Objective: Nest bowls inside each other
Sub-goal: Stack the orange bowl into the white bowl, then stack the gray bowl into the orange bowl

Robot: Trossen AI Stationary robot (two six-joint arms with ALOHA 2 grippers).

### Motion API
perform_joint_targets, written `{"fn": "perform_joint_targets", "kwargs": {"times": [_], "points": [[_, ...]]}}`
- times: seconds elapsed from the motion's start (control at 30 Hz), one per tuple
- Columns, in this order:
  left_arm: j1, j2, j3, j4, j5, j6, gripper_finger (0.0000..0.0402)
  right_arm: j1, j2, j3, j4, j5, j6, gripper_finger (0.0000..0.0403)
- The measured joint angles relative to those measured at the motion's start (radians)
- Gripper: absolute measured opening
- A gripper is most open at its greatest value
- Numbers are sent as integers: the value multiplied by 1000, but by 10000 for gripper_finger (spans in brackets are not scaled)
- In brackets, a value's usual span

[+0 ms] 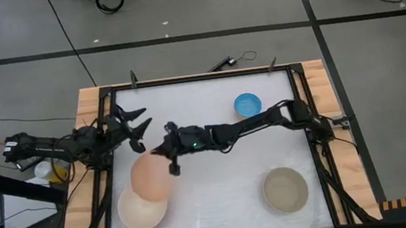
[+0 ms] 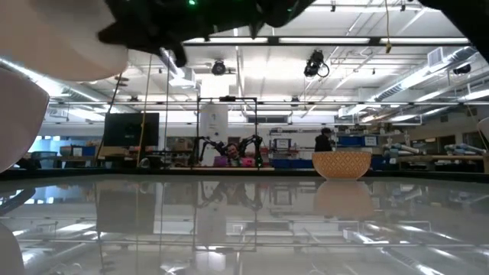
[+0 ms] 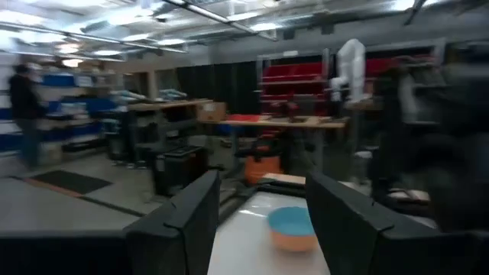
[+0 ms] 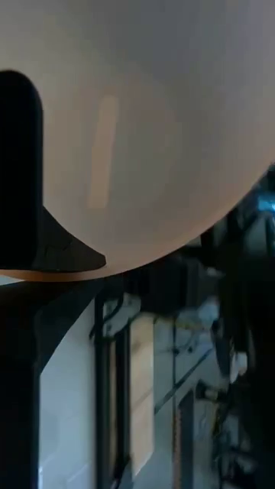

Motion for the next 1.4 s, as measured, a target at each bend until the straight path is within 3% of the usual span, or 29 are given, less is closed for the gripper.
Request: {"fn": "perform_joint_targets", "kwargs": {"times": [0.13,0.37,0.53,0.77,1.07,1.2,1.4], "points": [[0,-28,5,-41,-36,15,197,16,111,153,-113,-18,-6,12],[0,-45,5,-142,-43,-21,197,33,242,316,-117,-101,-7,12],[3,-46,4,-169,-57,-37,197,44,271,357,-113,-155,-28,13],[3,-45,4,-172,-56,-53,197,57,279,357,-129,-153,-37,19],[3,-45,4,-229,-55,-105,197,59,279,357,-126,-156,-21,119],[3,-45,4,-235,-55,-110,197,48,278,357,-131,-120,62,166],[3,-45,4,-237,-54,-109,197,15,260,365,-201,-110,141,181]]}}
